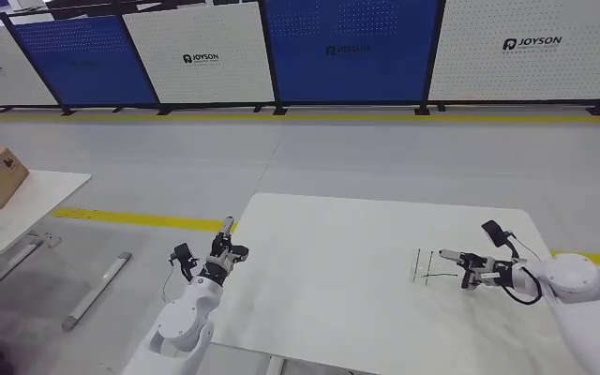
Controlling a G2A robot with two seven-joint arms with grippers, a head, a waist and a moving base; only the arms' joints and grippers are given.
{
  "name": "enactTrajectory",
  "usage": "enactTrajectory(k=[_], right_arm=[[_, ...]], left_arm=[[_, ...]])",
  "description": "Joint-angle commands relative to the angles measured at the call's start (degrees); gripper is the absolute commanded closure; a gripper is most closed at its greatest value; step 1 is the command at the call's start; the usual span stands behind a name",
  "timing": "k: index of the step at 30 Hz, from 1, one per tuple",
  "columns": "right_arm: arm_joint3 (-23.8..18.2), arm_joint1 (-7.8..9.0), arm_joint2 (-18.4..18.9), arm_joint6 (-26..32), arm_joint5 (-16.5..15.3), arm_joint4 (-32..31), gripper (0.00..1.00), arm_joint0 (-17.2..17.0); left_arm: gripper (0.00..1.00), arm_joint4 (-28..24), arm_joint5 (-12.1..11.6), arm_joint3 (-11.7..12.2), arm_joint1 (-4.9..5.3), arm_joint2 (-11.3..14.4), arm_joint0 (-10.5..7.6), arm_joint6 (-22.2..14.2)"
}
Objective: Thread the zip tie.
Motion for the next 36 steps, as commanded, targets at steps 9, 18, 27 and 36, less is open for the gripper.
enactTrajectory(k=[9,18,27,36], right_arm=[[-0.28,0.13,-0.49,0.27,2.14,-0.41,0.51,-0.31],[2.71,-0.38,-1.93,-0.66,2.24,-0.69,0.54,0.85],[4.07,-0.36,-1.95,-0.88,1.38,-0.41,0.61,1.05],[3.77,-0.17,-1.75,-0.68,1.67,-0.27,0.73,0.72]], left_arm=[[0.00,0.00,0.00,0.00,0.00,0.00,0.00,0.00],[0.00,0.00,0.00,0.00,0.00,0.00,0.00,0.00],[0.00,0.00,0.00,0.00,0.00,0.00,0.00,0.00],[0.00,0.00,0.00,0.00,0.00,0.00,0.00,0.00]])
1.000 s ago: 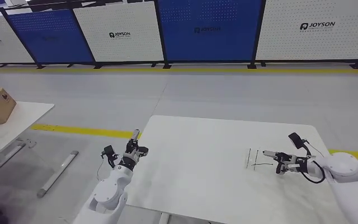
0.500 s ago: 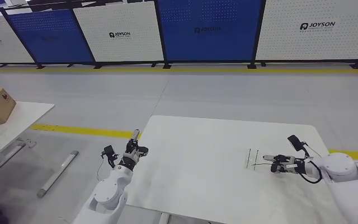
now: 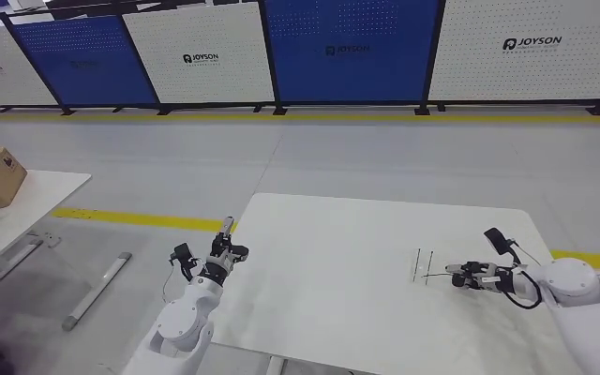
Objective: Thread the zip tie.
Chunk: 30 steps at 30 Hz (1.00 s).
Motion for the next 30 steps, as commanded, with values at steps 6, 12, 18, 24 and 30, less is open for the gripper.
enactTrajectory(k=[6,12,18,24,30], right_arm=[[0.67,-0.03,-0.01,0.25,0.11,0.59,0.89,0.30],[1.13,-0.04,-0.11,0.48,-0.16,0.85,1.00,0.46],[1.25,0.38,1.38,1.62,-2.06,2.93,1.00,0.24],[-1.90,1.99,5.97,3.40,-4.32,6.25,1.00,-2.18],[-10.99,4.00,12.51,7.80,-8.94,13.13,1.00,-8.76]], left_arm=[[0.00,0.00,0.00,0.00,0.00,0.00,0.00,0.00],[0.00,0.00,0.00,0.00,0.00,0.00,0.00,0.00],[0.00,0.00,0.00,0.00,0.00,0.00,0.00,0.00],[0.00,0.00,0.00,0.00,0.00,0.00,0.00,0.00],[0.00,0.00,0.00,0.00,0.00,0.00,0.00,0.00]])
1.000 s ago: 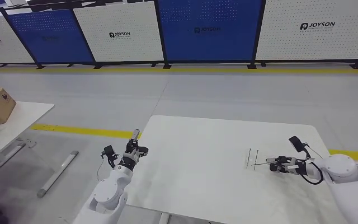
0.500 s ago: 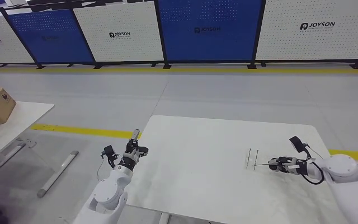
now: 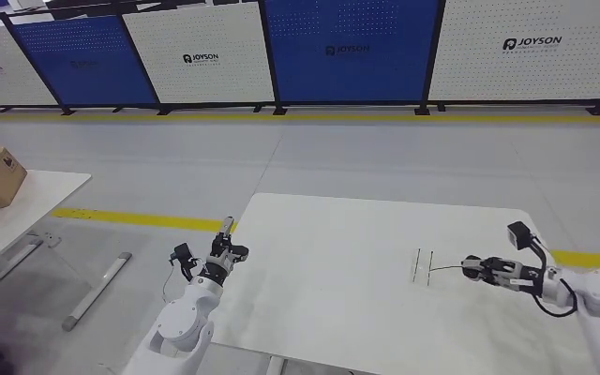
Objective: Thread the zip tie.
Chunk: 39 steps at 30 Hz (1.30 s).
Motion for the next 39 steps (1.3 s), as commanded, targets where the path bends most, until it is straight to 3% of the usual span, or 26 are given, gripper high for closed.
enactTrajectory(k=[1,16,24,28,30,39], right_arm=[[-2.59,0.38,1.62,1.27,-0.67,2.68,1.00,-2.06],[-3.95,0.52,2.20,1.67,-0.19,4.40,1.00,-3.46],[-12.12,-0.53,1.28,-2.92,-2.98,14.34,1.00,-6.64],[-15.41,-1.35,-1.27,-7.58,-3.38,14.88,1.00,-6.63],[-16.01,-1.84,-3.02,-9.55,-2.49,14.79,1.00,-6.01],[-16.01,-1.84,-3.02,-9.55,-2.49,14.79,1.00,-6.01]], left_arm=[[0.00,0.00,0.00,0.00,0.00,0.00,0.00,0.00],[0.00,0.00,0.00,0.00,0.00,0.00,0.00,0.00],[0.00,0.00,0.00,0.00,0.00,0.00,0.00,0.00],[0.00,0.00,0.00,0.00,0.00,0.00,0.00,0.00],[0.00,0.00,0.00,0.00,0.00,0.00,0.00,0.00],[0.00,0.00,0.00,0.00,0.00,0.00,0.00,0.00]])
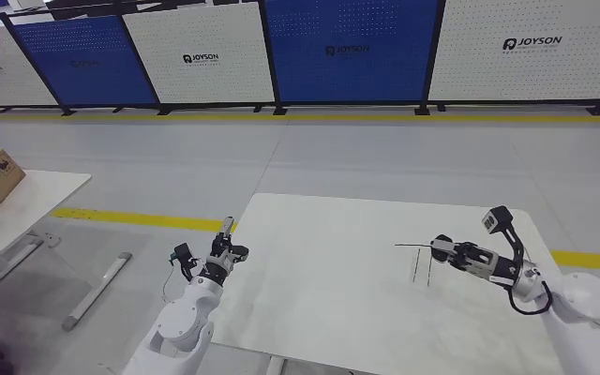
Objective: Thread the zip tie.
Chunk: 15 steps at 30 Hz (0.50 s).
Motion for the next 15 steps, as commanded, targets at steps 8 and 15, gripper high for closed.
enactTrajectory(k=[8,15], right_arm=[[-0.72,-0.81,-1.89,-3.16,-0.73,3.92,1.00,-2.42],[-0.70,-1.83,-4.68,-8.84,-3.54,3.17,1.00,-3.25]], left_arm=[[0.00,0.00,0.00,0.00,0.00,0.00,0.00,0.00],[0.00,0.00,0.00,0.00,0.00,0.00,0.00,0.00]])
